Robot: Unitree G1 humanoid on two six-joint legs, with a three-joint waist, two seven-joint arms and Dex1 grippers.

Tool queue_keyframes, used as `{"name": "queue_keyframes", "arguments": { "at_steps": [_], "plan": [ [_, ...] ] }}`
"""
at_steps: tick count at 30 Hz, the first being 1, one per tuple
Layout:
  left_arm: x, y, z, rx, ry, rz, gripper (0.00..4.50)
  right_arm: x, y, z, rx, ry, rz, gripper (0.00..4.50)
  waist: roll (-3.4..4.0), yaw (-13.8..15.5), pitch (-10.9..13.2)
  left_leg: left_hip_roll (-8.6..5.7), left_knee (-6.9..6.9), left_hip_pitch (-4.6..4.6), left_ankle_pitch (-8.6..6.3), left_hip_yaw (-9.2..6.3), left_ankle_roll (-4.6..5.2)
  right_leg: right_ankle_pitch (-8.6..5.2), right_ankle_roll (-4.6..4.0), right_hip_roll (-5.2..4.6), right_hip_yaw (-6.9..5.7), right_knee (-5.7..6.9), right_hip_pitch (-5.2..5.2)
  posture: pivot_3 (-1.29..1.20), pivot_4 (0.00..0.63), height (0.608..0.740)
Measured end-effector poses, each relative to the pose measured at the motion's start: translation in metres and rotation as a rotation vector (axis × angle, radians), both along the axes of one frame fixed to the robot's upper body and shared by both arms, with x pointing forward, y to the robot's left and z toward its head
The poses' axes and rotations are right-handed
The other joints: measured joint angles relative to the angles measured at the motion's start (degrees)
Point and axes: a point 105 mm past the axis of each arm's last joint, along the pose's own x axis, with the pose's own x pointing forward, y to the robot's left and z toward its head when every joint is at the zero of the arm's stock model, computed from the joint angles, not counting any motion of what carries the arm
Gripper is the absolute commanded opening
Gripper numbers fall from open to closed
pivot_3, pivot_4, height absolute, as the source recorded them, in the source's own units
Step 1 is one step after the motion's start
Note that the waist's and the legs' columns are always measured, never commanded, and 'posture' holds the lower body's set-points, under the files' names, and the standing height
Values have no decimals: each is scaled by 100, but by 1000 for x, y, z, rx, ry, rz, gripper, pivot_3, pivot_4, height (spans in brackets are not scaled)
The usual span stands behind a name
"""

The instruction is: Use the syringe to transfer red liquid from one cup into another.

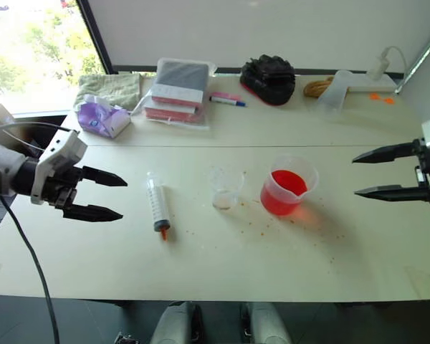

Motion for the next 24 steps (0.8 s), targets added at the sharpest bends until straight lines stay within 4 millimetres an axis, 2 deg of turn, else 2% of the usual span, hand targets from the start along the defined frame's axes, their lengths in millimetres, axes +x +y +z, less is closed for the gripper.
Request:
{"name": "queue_keyframes", "arguments": {
  "at_steps": [7,24],
  "plan": [
    [-6,0,-9,8,30,-7,4465,1,5,-2,-10,16,25,3194,1,17,0,0,2,0,0,1,0,0,0,-1,0,0,1,0,150,740],
    [-13,2,-6,-4,3,34,4465,9,11,-7,1,16,53,3194,4,11,2,0,4,0,0,2,-1,0,0,-1,0,3,1,0,150,740]
  ]
}}
